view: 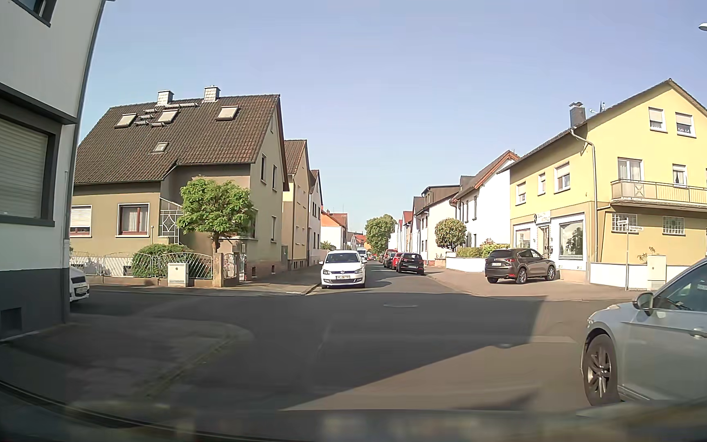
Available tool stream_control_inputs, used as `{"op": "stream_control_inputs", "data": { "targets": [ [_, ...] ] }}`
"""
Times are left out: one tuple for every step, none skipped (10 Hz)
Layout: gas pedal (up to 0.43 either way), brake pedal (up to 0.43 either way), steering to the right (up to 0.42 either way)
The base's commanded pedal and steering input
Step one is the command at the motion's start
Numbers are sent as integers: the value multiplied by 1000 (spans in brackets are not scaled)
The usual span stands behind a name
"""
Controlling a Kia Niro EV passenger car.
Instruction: Follow the waypoints while adhering to traffic rules and regulations
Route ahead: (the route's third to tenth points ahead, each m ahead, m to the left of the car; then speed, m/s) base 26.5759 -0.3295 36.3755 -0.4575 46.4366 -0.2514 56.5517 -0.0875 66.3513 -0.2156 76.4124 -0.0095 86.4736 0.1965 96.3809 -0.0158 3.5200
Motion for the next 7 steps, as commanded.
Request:
{"op": "stream_control_inputs", "data": {
  "targets": [
    [0, 30, 57],
    [0, 30, 66],
    [0, 30, 70],
    [0, 30, 71],
    [0, 30, 72],
    [0, 30, 73],
    [0, 30, 75]
  ]
}}
